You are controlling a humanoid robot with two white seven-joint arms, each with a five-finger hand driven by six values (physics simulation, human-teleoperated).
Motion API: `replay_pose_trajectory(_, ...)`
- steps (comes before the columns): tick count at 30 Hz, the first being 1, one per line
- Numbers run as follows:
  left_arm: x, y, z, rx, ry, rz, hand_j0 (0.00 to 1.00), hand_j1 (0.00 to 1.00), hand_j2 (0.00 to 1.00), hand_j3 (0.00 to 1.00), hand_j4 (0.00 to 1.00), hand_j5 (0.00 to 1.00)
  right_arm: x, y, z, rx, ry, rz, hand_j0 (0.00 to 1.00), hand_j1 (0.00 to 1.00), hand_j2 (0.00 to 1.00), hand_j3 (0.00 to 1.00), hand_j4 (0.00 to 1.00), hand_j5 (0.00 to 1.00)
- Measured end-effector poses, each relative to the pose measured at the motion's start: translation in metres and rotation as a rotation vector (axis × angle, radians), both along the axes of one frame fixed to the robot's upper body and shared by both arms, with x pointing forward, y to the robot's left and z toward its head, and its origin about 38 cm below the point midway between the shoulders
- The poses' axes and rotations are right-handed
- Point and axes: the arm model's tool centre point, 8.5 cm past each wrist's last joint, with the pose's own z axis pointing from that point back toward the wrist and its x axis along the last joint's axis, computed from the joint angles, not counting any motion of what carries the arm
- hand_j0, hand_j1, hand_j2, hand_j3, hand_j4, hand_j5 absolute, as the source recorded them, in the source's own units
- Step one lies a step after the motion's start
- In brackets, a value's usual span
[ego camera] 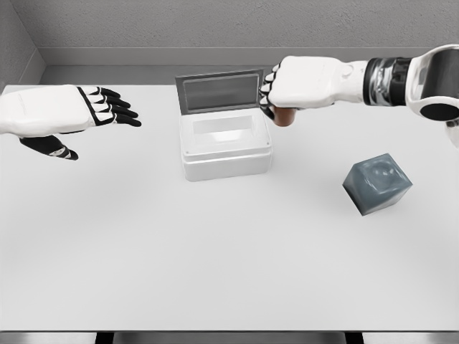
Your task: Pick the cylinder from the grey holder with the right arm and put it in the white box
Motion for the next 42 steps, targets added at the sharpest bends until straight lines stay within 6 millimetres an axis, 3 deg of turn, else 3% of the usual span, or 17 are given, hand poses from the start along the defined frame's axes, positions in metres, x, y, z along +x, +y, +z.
replay_pose_trajectory(12,0.000,-0.001,0.000,-0.001,-0.002,-0.002,1.00,1.00,1.00,1.00,1.00,1.00,0.029,0.035,-0.023,-0.004,0.059,-0.017,0.42,0.42,0.42,0.42,0.42,0.42)
replay_pose_trajectory(17,0.000,-0.001,0.001,-0.001,-0.004,-0.002,1.00,1.00,1.00,1.00,1.00,1.00,0.036,0.047,-0.022,-0.001,0.059,-0.016,0.42,0.42,0.42,0.42,0.42,0.42)
replay_pose_trajectory(27,0.001,-0.003,0.002,-0.005,-0.007,-0.006,1.00,1.00,1.00,1.00,1.00,1.00,0.051,0.049,-0.031,-0.002,0.092,-0.058,0.43,0.43,0.43,0.43,0.43,0.43)
replay_pose_trajectory(28,0.001,-0.003,0.002,-0.005,-0.007,-0.006,1.00,1.00,1.00,1.00,1.00,1.00,0.051,0.049,-0.031,-0.001,0.093,-0.058,0.45,0.45,0.45,0.45,0.45,0.45)
replay_pose_trajectory(30,0.001,-0.003,0.002,-0.005,-0.009,-0.006,1.00,1.00,1.00,1.00,1.00,1.00,0.052,0.051,-0.031,0.000,0.094,-0.057,0.78,0.78,0.78,0.78,0.78,0.78)
replay_pose_trajectory(33,0.001,-0.003,0.002,-0.003,-0.010,-0.006,1.00,1.00,1.00,1.00,1.00,1.00,0.051,0.053,-0.032,-0.002,0.092,-0.054,0.96,0.96,0.96,0.96,0.96,0.96)
replay_pose_trajectory(39,0.002,-0.004,0.003,-0.002,-0.015,-0.007,1.00,1.00,1.00,1.00,1.00,1.00,0.050,0.055,-0.029,0.001,0.083,-0.048,0.98,0.98,0.98,0.98,0.98,0.98)
replay_pose_trajectory(42,0.002,-0.004,0.004,-0.003,-0.016,-0.007,1.00,1.00,1.00,1.00,1.00,1.00,0.039,0.048,-0.022,0.009,0.056,-0.027,0.99,0.99,0.99,0.99,0.99,0.99)
